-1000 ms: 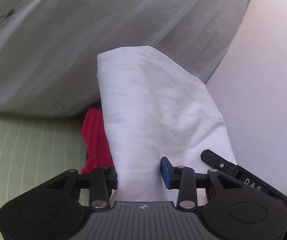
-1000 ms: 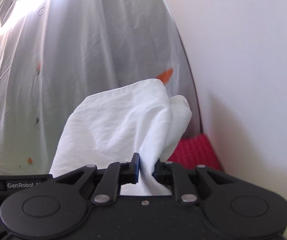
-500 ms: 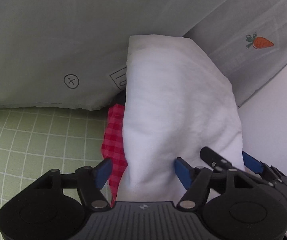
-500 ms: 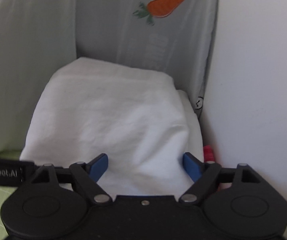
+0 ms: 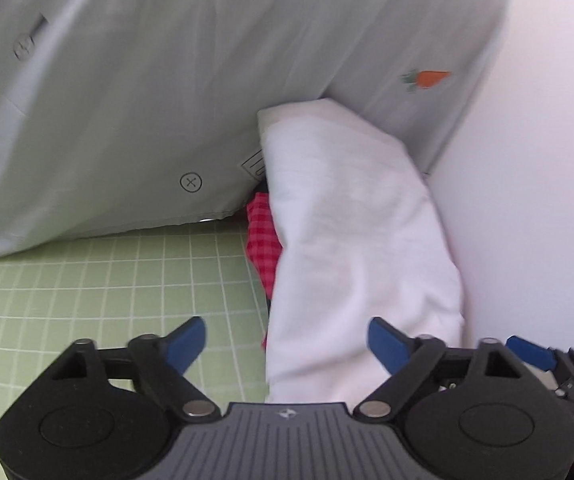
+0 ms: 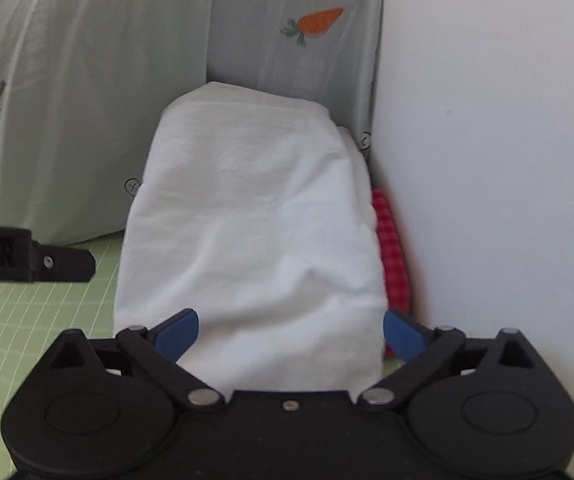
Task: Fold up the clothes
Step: 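Open both grippers to set the folded shirt down and withdraw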
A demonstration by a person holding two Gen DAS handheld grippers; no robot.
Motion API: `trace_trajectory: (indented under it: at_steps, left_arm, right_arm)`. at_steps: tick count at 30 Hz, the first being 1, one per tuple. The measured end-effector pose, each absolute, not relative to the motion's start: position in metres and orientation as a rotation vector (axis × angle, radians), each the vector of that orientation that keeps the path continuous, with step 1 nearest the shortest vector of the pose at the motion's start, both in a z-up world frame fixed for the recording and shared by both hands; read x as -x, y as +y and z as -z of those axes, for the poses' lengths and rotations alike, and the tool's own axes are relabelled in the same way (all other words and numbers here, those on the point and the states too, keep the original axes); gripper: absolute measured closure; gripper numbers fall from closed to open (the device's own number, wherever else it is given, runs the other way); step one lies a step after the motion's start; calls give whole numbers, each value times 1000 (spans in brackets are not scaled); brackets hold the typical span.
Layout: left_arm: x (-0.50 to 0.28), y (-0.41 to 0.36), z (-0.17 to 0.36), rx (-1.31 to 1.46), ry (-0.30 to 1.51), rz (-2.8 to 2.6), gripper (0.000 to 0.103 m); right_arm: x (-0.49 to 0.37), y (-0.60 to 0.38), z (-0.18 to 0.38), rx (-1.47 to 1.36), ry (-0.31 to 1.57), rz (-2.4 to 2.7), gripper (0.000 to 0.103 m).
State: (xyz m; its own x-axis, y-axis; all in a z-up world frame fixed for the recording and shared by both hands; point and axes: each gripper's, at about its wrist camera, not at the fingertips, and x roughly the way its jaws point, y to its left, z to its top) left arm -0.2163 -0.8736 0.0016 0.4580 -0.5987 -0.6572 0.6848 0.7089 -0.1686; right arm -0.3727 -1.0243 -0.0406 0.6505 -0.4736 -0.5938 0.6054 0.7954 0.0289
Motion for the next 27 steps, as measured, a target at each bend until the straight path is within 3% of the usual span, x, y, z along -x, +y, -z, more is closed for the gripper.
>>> trace_trajectory:
  at_steps: [6,27]
  left_arm:
    - [270,-834,-14,-161,716,850,0]
    - [364,-762,-21,-261,688,886,0]
  right_arm:
    - [435,-984,18,-280,579,637,3]
    - [520,-920,21,-368,624,653,3]
